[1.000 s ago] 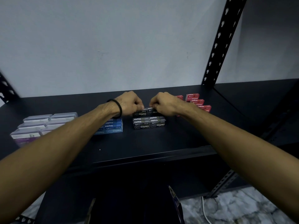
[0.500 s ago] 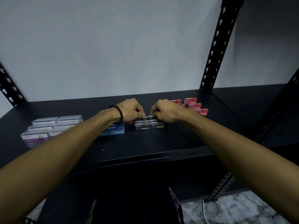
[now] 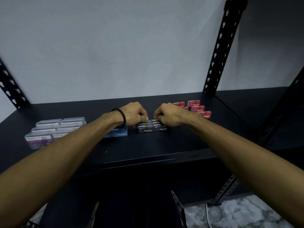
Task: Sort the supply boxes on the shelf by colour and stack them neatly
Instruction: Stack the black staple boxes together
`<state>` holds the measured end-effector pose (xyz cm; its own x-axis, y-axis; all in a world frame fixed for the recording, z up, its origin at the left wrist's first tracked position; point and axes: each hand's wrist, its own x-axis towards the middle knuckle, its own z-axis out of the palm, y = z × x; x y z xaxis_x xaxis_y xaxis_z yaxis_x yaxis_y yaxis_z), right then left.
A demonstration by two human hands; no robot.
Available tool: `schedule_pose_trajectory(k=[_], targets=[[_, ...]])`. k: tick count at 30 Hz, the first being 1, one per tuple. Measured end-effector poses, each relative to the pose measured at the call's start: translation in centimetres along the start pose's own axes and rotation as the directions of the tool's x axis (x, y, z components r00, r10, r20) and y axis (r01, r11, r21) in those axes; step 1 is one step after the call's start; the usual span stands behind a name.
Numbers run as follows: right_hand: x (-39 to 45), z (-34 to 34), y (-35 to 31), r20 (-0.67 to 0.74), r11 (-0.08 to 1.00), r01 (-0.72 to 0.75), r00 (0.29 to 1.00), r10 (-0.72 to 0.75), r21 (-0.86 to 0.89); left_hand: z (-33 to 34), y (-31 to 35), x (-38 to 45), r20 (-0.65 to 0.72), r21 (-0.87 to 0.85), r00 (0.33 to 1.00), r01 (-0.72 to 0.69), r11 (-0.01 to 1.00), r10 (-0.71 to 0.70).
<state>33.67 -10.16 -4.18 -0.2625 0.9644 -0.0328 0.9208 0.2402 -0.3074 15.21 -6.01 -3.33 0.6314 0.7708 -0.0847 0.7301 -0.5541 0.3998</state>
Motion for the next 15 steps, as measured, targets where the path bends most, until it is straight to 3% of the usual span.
schedule_pose_trajectory(k=[10,15], targets=[[-1.1,-0.8,-0.4,0.168,0.997,-0.067,0.984,0.060,0.038,-0.2,-0.1,-0.4,0.074,0.035,0.997,0.007,0.999,-0.010],[-0.9,-0.1,-0.3,0.172,0.999,-0.047,0.984,0.050,-0.020,0.1,0.0,-0.4,0.087,0.173,0.996,-0.027,0.985,0.012]])
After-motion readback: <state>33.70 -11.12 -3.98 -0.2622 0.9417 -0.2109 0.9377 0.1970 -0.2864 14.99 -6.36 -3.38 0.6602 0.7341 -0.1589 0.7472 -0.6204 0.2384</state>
